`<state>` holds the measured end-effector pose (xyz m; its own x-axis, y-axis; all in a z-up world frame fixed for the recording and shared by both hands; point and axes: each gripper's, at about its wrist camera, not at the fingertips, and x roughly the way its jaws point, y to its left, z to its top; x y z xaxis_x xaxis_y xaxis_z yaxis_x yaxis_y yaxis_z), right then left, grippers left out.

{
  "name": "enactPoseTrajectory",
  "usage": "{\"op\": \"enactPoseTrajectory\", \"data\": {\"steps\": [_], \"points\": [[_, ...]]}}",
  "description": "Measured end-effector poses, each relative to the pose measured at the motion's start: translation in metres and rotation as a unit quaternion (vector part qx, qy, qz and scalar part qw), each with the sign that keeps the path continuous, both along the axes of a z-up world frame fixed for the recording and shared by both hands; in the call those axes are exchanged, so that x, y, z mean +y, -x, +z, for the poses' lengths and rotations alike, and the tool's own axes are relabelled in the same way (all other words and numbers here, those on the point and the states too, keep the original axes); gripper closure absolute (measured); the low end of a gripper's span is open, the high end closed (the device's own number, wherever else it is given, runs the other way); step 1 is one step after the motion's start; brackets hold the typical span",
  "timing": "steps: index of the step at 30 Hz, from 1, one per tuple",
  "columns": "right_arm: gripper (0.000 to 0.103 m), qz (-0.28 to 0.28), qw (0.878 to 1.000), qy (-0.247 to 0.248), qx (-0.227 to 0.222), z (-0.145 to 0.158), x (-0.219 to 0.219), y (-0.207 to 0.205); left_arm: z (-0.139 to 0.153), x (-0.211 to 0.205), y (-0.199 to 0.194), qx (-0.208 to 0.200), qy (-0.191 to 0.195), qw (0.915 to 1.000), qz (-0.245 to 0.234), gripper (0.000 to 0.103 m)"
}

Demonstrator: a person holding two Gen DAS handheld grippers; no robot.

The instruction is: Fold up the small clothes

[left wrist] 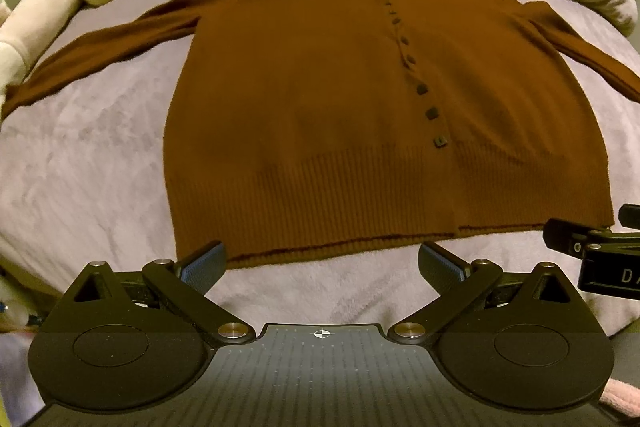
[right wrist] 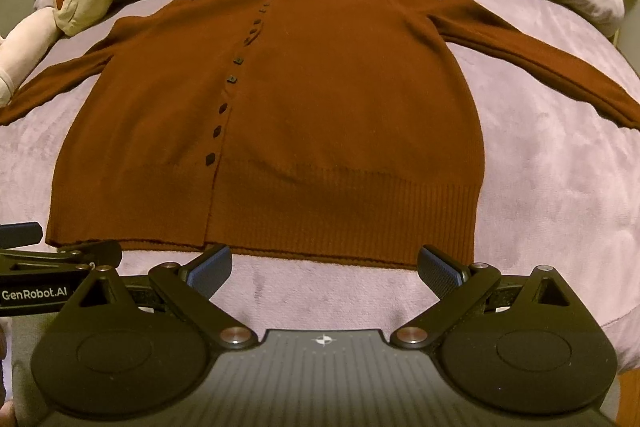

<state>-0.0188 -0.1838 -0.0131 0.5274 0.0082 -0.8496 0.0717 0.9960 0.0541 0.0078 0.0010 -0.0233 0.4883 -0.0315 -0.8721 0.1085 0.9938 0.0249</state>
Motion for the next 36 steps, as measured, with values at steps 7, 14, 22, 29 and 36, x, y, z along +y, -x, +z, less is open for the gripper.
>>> {"op": "enactPoseTrajectory", "data": {"steps": [7,14,22,29,36], "points": [[0.004,-0.005,1.000,-0.002,0.006,-0.003,-0.001,-0.002,-0.002,0.001,-0.002,0.006,0.001,1.0000,0.002,0.000],[0.004,-0.007,1.000,-0.002,0.009,-0.004,-0.002,-0.004,-0.004,0.001,-0.004,0.009,0.001,0.9999,0.004,0.000],[0.004,-0.010,1.000,-0.004,0.016,-0.008,-0.005,-0.007,-0.006,-0.001,-0.006,0.016,-0.001,0.9999,0.003,0.000],[0.004,-0.012,1.000,-0.005,0.017,-0.010,-0.007,-0.008,-0.008,-0.002,-0.010,0.021,-0.002,0.9998,0.005,0.000],[0.004,-0.013,1.000,-0.009,0.022,-0.013,-0.010,-0.011,-0.010,-0.005,-0.013,0.028,-0.005,0.9996,0.005,0.000]]}}
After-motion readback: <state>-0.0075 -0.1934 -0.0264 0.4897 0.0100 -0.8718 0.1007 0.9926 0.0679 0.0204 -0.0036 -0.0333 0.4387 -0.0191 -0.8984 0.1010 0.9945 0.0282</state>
